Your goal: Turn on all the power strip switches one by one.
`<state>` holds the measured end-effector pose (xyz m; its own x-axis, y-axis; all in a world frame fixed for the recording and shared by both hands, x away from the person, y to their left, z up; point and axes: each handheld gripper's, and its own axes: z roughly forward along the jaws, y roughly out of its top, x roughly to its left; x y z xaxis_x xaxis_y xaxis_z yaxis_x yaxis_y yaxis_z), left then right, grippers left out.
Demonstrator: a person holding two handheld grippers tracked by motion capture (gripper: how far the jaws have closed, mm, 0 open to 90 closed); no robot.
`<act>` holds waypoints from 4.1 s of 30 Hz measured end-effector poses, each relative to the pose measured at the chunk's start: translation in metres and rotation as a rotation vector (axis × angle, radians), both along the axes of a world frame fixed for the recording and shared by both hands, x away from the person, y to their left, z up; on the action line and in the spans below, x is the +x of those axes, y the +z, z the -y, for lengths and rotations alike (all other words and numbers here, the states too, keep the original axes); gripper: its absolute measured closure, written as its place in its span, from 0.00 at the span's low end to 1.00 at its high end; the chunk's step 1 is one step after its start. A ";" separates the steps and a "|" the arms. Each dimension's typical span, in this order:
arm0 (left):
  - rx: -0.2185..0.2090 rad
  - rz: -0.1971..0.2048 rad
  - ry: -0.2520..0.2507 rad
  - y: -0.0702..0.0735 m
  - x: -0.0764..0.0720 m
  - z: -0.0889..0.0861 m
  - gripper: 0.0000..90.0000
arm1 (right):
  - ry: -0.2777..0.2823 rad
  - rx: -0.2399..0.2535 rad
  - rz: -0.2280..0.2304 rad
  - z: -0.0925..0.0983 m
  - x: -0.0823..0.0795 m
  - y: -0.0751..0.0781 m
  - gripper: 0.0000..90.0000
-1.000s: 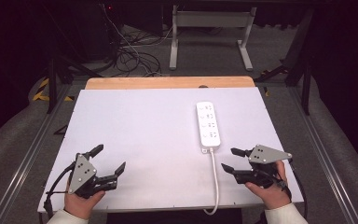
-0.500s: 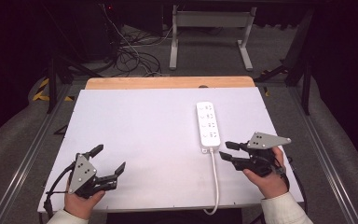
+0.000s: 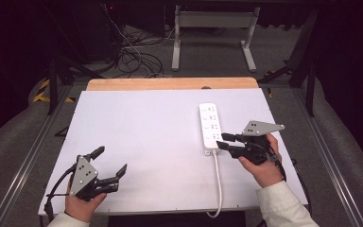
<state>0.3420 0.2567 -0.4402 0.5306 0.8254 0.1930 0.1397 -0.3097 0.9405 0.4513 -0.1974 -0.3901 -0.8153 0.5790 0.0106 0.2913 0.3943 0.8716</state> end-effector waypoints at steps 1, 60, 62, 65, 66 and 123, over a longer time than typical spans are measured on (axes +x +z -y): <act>-0.005 -0.002 0.000 0.000 0.000 0.000 0.14 | -0.004 -0.002 0.000 -0.003 0.004 0.000 0.73; 0.023 -0.013 0.017 -0.002 0.002 0.000 0.15 | -0.094 -0.225 -0.182 -0.045 0.085 -0.057 1.00; 0.022 -0.013 0.016 -0.002 0.002 0.000 0.15 | -0.098 -0.227 -0.182 -0.045 0.085 -0.058 1.00; 0.023 -0.013 0.016 -0.002 0.002 0.000 0.15 | -0.098 -0.235 -0.181 -0.045 0.086 -0.059 1.00; 0.023 -0.013 0.016 -0.002 0.002 0.000 0.15 | -0.098 -0.235 -0.182 -0.046 0.086 -0.059 1.00; 0.024 -0.022 0.015 -0.003 0.004 0.001 0.15 | -0.163 -0.120 -0.116 -0.044 0.088 -0.037 1.00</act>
<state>0.3459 0.2561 -0.4433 0.5228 0.8283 0.2017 0.1645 -0.3302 0.9295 0.5395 -0.1536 -0.4275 -0.7083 0.7055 0.0222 0.4553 0.4326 0.7782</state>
